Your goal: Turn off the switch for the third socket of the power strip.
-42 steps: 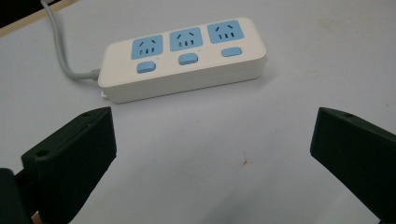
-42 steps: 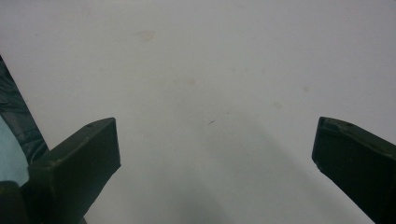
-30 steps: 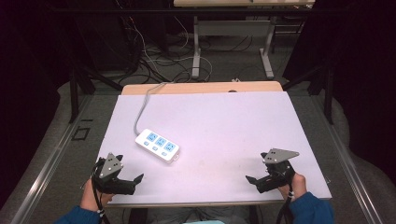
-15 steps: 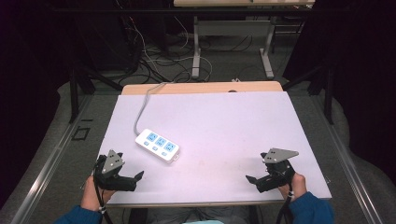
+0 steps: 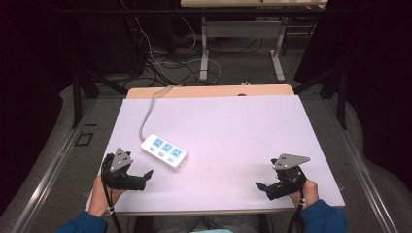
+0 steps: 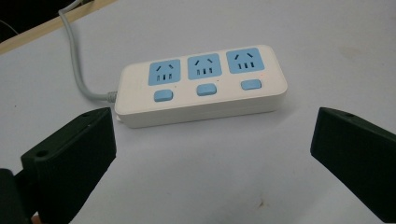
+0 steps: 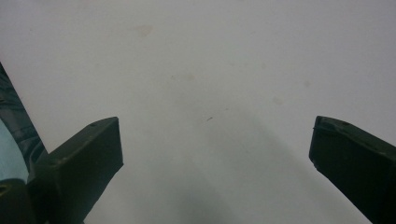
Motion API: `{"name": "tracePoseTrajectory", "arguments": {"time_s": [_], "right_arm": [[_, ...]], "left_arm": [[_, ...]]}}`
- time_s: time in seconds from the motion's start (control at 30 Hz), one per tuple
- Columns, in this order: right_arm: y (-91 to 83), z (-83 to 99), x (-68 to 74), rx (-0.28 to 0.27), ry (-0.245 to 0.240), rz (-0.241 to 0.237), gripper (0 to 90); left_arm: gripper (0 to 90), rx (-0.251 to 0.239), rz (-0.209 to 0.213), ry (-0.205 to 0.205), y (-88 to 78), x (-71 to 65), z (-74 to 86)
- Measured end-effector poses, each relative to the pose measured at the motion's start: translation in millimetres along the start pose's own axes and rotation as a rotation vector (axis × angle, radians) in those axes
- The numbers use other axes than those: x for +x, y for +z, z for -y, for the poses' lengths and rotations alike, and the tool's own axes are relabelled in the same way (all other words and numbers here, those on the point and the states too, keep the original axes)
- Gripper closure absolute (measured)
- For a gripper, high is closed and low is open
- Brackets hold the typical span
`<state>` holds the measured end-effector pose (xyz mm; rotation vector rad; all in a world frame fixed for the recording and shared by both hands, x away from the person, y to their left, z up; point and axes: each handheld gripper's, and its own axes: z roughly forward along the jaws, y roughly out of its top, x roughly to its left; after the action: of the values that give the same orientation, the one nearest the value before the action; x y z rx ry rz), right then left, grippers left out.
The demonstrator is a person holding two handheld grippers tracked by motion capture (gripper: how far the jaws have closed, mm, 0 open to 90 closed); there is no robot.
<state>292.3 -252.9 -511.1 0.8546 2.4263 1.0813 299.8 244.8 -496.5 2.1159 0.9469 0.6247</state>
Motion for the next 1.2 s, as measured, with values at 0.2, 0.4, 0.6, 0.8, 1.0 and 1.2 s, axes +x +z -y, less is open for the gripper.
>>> {"name": "tracePoseTrajectory", "arguments": {"time_s": [0.2, 0.4, 0.6, 0.8, 1.0, 1.2], "right_arm": [[0.1, -0.1, -0.3, 0.006, 0.002, -0.003, 2.2], [-0.2, -0.3, -0.8, 0.016, 0.0, -0.006, 2.4], [0.4, 0.0, 0.5, 0.01, 0.015, 0.001, 2.5], [0.0, -0.3, -0.9, 0.014, 0.001, -0.004, 2.6], [0.8, 0.2, 0.2, 0.008, 0.014, 0.0, 2.7], [0.6, 0.1, 0.3, 0.007, 0.017, -0.002, 2.7]], "left_arm": [[0.2, -0.018, -0.004, -0.004, 5.0, 0.2, -6.1], [0.2, -0.011, 0.008, -0.002, 11.1, 0.2, -10.8], [0.1, -0.013, 0.009, -0.001, 16.4, 1.1, -15.2], [0.0, -0.004, 0.017, 0.006, 23.1, 1.6, -20.6], [0.0, -0.004, 0.018, 0.01, 30.4, 0.3, -25.3], [0.0, 0.008, 0.035, 0.014, 37.7, -1.4, -29.4]]}}
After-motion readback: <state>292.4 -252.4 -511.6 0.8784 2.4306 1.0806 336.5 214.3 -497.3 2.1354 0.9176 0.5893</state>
